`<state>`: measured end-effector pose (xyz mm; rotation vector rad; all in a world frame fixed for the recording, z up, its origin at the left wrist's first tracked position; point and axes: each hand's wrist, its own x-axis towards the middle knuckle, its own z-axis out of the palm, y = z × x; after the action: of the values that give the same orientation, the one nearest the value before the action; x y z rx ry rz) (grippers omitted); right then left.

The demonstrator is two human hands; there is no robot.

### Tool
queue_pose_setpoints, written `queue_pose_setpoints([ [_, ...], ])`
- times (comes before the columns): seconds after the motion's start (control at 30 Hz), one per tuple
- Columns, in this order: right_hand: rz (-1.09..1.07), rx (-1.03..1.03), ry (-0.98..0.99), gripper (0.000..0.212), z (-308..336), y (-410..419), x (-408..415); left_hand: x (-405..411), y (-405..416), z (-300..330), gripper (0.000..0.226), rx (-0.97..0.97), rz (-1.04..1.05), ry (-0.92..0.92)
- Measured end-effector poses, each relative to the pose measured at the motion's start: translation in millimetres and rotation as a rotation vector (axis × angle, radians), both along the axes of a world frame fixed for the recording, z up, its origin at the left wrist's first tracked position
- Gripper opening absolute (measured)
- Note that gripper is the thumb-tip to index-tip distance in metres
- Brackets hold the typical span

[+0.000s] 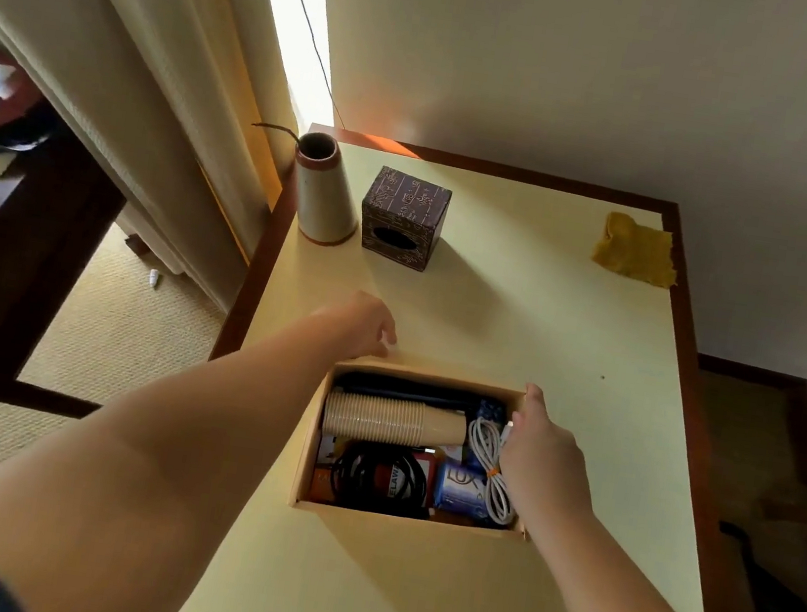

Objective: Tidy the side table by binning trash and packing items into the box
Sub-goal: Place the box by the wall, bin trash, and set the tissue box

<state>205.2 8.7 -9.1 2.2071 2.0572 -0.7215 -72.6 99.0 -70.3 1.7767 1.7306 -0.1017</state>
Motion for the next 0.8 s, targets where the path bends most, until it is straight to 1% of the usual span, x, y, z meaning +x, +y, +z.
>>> queue_pose_setpoints([
  [0.1,0.005,0.018,-0.021,0.053,-4.1,-0.9,0.5,-2.3,1.4,-3.5,0.018,0.054,-0.008,0.022],
  [0.17,0.006,0.033,-0.010,0.050,-5.0,-2.1,0.2,-8.9,-1.2,-3.5,0.018,0.031,0.041,0.043],
  [0.23,-0.019,0.032,0.017,0.050,-2.9,-4.7,-3.0,-22.1,-9.3,0.3,0.018,0.025,0.196,-0.001],
  [0.27,-0.019,0.047,0.000,0.052,-2.3,-7.2,-6.3,-31.5,-16.8,4.7,0.017,0.042,0.330,-0.059],
  [0.3,0.015,0.098,-0.057,0.055,-0.5,-11.0,-12.1,-42.6,-28.8,10.9,0.016,0.096,0.488,-0.123],
  [0.33,0.079,0.176,-0.131,0.058,2.7,-15.9,-21.5,-53.9,-46.7,18.7,0.014,0.192,0.636,-0.168],
  [0.37,0.170,0.246,-0.160,0.060,5.8,-20.9,-34.1,-64.7,-69.9,27.1,0.013,0.296,0.758,-0.182],
  [0.43,0.366,0.285,-0.057,0.063,12.7,-34.7,-68.8,-77.2,-130.3,39.5,0.013,0.434,0.963,-0.190],
  [0.5,0.572,0.286,0.037,0.064,14.7,-56.0,-108.2,-77.3,-206.0,46.5,0.014,0.493,1.118,-0.190],
  [0.57,0.787,0.321,0.081,0.066,10.7,-86.8,-145.2,-69.5,-286.8,45.6,0.015,0.497,1.292,-0.180],
  [0.67,1.057,0.317,0.163,0.065,-1.3,-137.8,-188.5,-55.0,-391.0,24.5,0.009,0.416,1.551,-0.150],
  [0.73,1.175,0.285,0.195,0.066,-11.8,-168.1,-210.3,-53.5,-450.4,-5.0,0.004,0.340,1.701,-0.121],
  [0.8,1.275,0.203,0.195,0.064,-28.1,-194.6,-227.6,-56.0,-497.4,-38.3,0.004,0.257,1.819,-0.120],
])
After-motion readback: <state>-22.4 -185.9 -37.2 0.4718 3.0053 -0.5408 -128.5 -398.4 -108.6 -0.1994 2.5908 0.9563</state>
